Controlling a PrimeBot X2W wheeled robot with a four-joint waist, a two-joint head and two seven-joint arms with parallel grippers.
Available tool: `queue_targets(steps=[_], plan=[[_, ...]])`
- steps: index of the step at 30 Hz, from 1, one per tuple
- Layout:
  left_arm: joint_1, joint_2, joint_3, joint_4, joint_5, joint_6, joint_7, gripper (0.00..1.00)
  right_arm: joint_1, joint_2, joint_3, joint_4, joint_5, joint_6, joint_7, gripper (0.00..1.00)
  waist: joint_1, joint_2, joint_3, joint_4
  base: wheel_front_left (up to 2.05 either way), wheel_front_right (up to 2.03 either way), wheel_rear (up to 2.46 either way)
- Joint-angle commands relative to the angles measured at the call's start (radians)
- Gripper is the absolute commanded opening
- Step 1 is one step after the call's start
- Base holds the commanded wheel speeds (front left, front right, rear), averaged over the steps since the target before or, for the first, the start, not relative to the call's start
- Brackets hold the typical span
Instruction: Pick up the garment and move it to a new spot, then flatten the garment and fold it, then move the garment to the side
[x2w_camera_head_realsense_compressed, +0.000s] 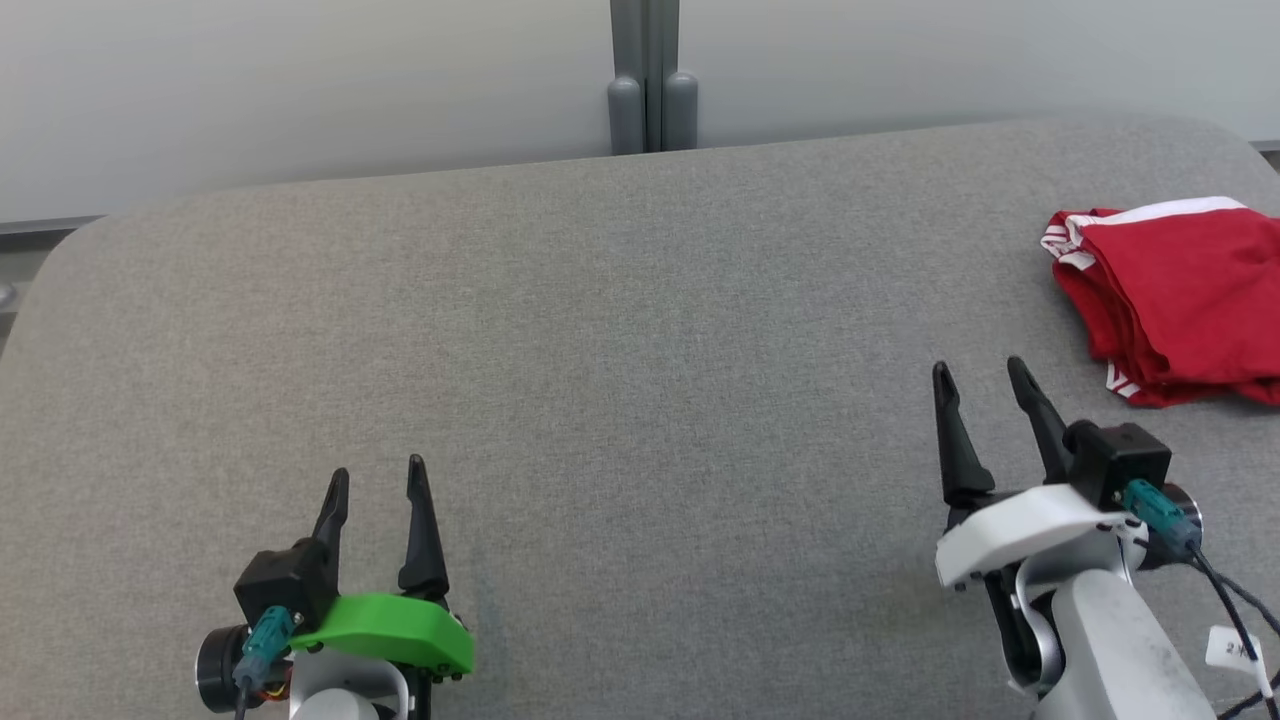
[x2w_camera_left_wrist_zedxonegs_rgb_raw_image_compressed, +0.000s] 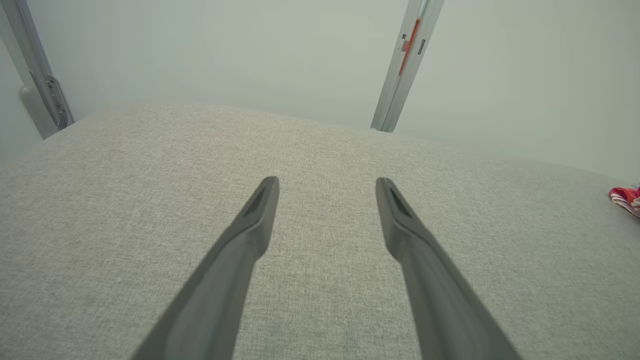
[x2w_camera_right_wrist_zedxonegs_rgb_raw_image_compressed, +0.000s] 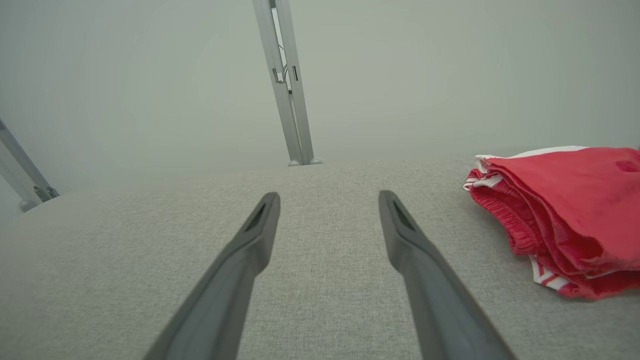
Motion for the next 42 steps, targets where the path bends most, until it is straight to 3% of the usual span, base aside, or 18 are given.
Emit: queue_targets(steps=[1, 15, 42], plan=[[0.015, 0.0, -0.003, -0.003, 0.014, 0.002, -0.003, 1.0, 0.035, -0.001, 0.007, -0.02, 0.013, -0.002, 0.0, 1.0, 0.0, 0.0, -0.016, 0.012, 0.0, 0.0, 0.0], [0.033, -0.003, -0.019, -0.005, 0.035, 0.003, -0.003, 1.0, 0.134, -0.001, 0.039, -0.115, 0.054, -0.002, 0.046, 1.0, 0.0, 0.0, -0.029, 0.008, 0.0, 0.0, 0.0], [0.032, -0.003, -0.01, -0.015, 0.039, 0.012, -0.003, 1.0, 0.14, -0.001, 0.042, -0.134, 0.064, -0.002, 0.062, 1.0, 0.0, 0.0, -0.022, 0.008, 0.0, 0.0, 0.0]])
